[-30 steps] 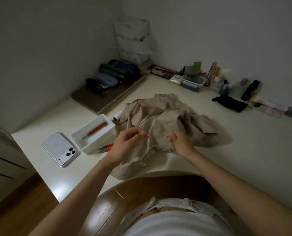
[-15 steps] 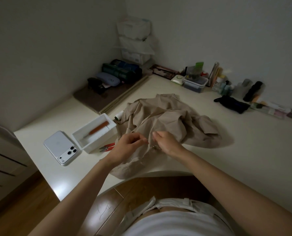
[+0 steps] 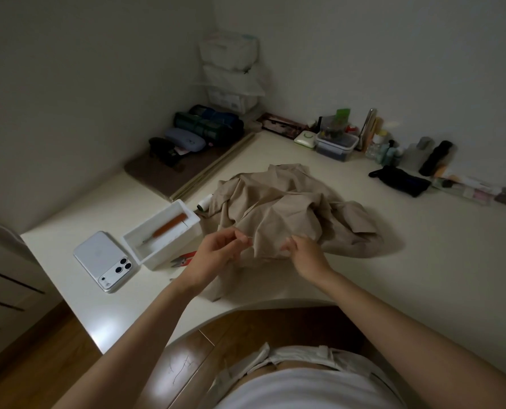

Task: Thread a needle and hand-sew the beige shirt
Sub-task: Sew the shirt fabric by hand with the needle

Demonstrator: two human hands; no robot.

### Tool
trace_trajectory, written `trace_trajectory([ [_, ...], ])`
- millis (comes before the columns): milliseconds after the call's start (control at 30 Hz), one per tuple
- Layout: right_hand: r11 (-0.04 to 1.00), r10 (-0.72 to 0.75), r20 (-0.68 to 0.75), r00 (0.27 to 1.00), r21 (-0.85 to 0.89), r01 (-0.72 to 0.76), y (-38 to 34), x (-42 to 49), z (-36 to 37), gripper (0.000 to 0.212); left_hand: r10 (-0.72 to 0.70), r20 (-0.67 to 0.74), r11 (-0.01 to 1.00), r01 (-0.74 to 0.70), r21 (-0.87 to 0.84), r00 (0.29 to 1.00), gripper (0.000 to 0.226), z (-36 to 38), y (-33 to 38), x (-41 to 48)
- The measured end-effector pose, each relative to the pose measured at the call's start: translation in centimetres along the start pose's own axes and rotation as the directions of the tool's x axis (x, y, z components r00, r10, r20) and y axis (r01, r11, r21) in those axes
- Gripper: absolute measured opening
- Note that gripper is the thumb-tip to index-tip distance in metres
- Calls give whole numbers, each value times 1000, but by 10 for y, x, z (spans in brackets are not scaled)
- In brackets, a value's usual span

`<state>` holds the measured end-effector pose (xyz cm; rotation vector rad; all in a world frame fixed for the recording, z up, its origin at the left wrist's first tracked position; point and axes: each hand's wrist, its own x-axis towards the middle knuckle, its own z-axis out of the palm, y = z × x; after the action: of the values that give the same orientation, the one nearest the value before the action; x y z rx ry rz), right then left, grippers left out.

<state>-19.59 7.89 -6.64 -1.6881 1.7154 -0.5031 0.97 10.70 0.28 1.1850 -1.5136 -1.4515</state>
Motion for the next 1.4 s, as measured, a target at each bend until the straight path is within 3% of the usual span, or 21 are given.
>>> trace_trajectory([
  [133,975,-136,-86,987,166,149,-33,-13,-5,34,-9,-9,999,10,45,1000,33,1,-7,2],
  [300,934,-228,-5,974,282,220,-64,-24,-1,31,-17,-4,995,17,102,1000,26,3,-10,6],
  [533,959,-242,62,968,168,229,-67,-24,0,36,27,0,985,-27,173,1000,17,0,-17,4],
  [667,963,-198,28,980,193,189,-63,-22,-7,42,-21,3,954,19,299,1000,15,-3,-29,3],
  [867,985,-94,-54,994,139,101,-51,-10,-15,44,-100,-23,846,97,525,995,30,-5,-44,-5],
  [1033,991,-36,-81,996,123,46,-41,-3,-15,46,-136,-33,794,129,593,990,19,-6,-47,-10],
  [1233,996,14,-65,998,90,-8,-28,3,-15,46,-106,-52,849,118,515,993,8,-9,-52,-16],
  [1400,986,86,5,996,-144,-84,-21,1,-16,45,-31,-136,879,92,467,990,8,-10,-46,-16],
])
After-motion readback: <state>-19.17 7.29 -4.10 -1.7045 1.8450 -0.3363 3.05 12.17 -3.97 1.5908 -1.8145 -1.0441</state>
